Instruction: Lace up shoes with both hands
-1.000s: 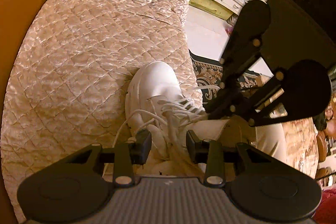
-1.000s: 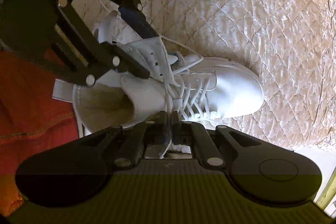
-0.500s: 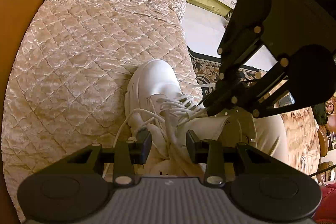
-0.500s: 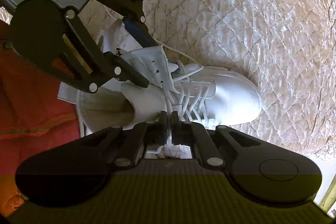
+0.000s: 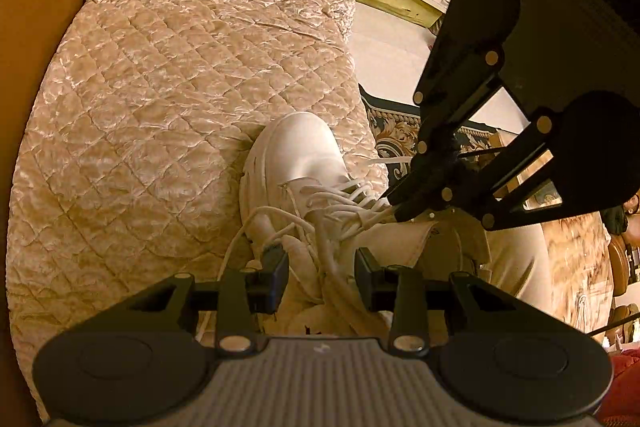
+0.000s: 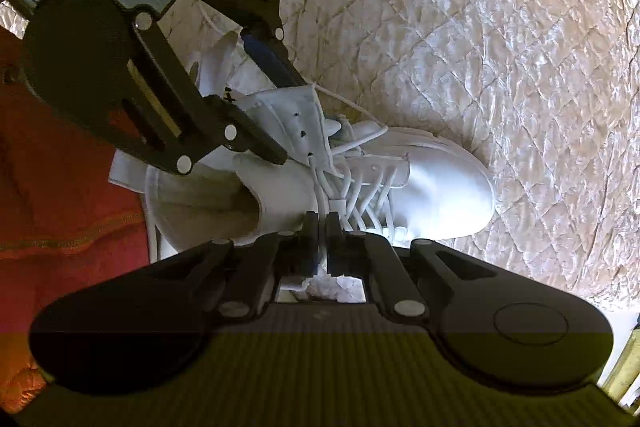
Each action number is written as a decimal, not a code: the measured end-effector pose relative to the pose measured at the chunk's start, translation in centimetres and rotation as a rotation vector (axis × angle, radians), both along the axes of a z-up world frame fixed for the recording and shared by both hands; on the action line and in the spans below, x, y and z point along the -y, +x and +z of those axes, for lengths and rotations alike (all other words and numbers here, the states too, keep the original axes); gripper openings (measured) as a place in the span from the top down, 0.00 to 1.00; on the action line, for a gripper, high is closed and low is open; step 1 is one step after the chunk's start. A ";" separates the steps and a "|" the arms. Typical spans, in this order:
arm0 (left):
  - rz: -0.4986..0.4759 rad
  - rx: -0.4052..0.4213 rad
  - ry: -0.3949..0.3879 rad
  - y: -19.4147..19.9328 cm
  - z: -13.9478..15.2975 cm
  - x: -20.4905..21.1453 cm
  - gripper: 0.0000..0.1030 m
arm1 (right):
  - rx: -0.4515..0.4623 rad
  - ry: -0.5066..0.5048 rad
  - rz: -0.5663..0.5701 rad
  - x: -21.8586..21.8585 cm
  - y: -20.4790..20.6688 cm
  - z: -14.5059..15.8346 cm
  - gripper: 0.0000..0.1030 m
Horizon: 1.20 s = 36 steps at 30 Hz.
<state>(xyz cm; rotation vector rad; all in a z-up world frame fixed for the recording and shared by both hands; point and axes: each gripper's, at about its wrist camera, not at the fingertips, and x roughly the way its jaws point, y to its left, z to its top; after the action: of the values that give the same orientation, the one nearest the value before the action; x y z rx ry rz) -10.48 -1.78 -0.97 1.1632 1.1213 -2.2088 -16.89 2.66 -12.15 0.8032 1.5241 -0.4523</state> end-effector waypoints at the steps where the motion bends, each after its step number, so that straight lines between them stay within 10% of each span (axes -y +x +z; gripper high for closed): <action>1: 0.000 0.000 -0.001 0.0 0.0 0.0 0.61 | 0.000 -0.003 -0.002 0.1 0.0 0.0 0.94; 17: 0.025 -0.033 0.006 1.3 0.3 -0.2 0.55 | 0.064 -0.014 -0.043 0.9 0.1 -0.2 0.94; 36: 0.070 -0.134 0.027 4.0 0.9 0.3 0.49 | 0.330 -0.077 -0.498 -0.3 -4.7 -1.9 0.94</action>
<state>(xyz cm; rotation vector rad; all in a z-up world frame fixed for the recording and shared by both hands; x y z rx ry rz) -6.45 -2.04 -0.04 0.9839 1.2299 -2.2516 -21.63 2.98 -14.07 1.1394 0.9896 -0.6999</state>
